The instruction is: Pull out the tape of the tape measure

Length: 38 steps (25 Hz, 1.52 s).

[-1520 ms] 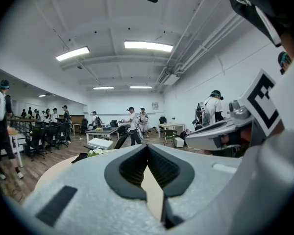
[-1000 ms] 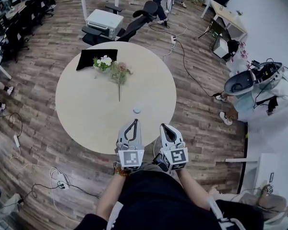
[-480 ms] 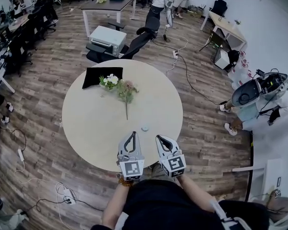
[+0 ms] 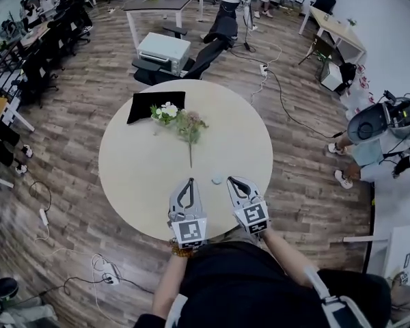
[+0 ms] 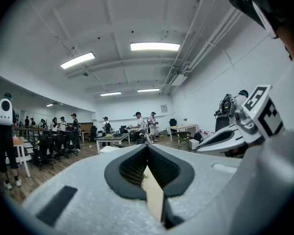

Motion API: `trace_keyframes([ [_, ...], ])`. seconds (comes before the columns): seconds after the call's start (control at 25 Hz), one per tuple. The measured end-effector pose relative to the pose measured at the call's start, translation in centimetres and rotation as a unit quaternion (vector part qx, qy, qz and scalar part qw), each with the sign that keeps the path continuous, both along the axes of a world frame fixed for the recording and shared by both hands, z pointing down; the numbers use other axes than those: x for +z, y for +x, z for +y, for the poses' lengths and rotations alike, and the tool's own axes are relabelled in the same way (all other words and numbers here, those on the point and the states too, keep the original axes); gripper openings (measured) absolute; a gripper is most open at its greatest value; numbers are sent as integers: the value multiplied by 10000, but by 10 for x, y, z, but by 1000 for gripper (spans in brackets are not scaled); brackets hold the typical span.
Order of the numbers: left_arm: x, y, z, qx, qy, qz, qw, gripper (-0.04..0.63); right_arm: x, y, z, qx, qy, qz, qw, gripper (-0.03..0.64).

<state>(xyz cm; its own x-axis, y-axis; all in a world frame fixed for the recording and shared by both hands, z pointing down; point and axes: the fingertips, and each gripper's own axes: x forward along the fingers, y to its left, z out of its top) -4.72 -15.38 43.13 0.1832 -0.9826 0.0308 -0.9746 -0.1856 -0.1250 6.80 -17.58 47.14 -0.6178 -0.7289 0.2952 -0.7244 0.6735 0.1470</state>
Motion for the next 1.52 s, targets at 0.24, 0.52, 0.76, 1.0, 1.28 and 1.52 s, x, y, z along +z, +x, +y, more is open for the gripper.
trace_keyframes([
  [0.24, 1, 1, -8, -66, -45, 37, 10000, 6, 10, 1, -12, -92, 50, 134, 9999, 3],
  [0.52, 8, -2, -6, -126, -203, -24, 9997, 5, 42, 6, -18, -248, -165, 503, 9983, 32],
  [0.76, 22, -8, 1, -232, -449, -145, 9986, 5, 72, 2, -28, -365, -443, 629, 9964, 61],
  [1.0, 34, -19, 6, -340, -663, -306, 9967, 5, 101, -4, -44, -444, -752, 680, 9939, 87],
  [1.28, 51, -26, 6, -412, -929, -447, 9938, 5, 141, -10, -63, -571, -1013, 999, 9882, 113],
  [1.52, 63, -26, 4, -402, -1099, -563, 9915, 6, 174, -11, -68, -800, -1209, 1359, 9801, 138],
])
